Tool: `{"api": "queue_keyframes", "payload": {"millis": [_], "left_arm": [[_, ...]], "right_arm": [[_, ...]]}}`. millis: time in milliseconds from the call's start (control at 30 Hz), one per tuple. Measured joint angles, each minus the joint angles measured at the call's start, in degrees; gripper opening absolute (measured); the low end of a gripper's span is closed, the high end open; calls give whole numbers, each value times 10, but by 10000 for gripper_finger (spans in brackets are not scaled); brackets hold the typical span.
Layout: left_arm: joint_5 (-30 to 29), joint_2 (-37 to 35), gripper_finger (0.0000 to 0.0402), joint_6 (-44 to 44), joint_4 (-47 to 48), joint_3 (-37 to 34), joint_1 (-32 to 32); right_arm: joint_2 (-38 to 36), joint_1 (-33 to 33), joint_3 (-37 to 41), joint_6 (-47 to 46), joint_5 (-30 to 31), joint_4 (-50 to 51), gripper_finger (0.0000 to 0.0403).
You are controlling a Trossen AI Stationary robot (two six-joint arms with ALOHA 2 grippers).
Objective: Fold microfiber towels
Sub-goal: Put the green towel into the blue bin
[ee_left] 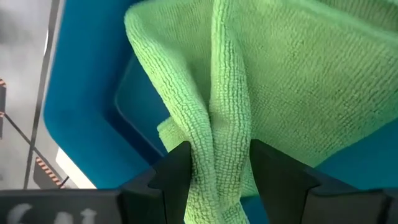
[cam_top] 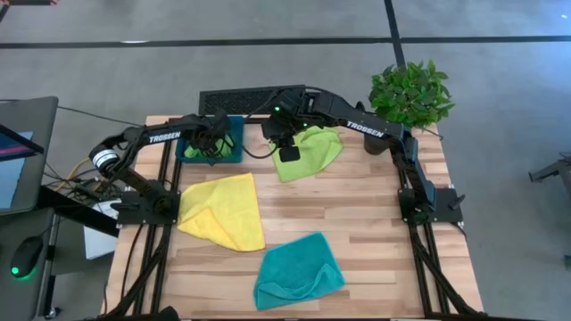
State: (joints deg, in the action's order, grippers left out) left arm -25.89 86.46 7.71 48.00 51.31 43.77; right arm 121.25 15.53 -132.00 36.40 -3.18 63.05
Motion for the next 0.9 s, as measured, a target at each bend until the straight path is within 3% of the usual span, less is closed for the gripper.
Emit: {"api": "queue_keyframes", "payload": {"millis": [233, 500, 900], "left_arm": [[-3, 0, 135, -5, -6, 0, 0], [-1, 0, 13, 2, -11, 0, 1], [-14, -1, 2, 64, -92, 16, -31]], "right_arm": [[0, 0, 0, 0, 0, 0, 161], [0, 0, 0, 0, 0, 0, 161], [0, 0, 0, 0, 0, 0, 161]]}}
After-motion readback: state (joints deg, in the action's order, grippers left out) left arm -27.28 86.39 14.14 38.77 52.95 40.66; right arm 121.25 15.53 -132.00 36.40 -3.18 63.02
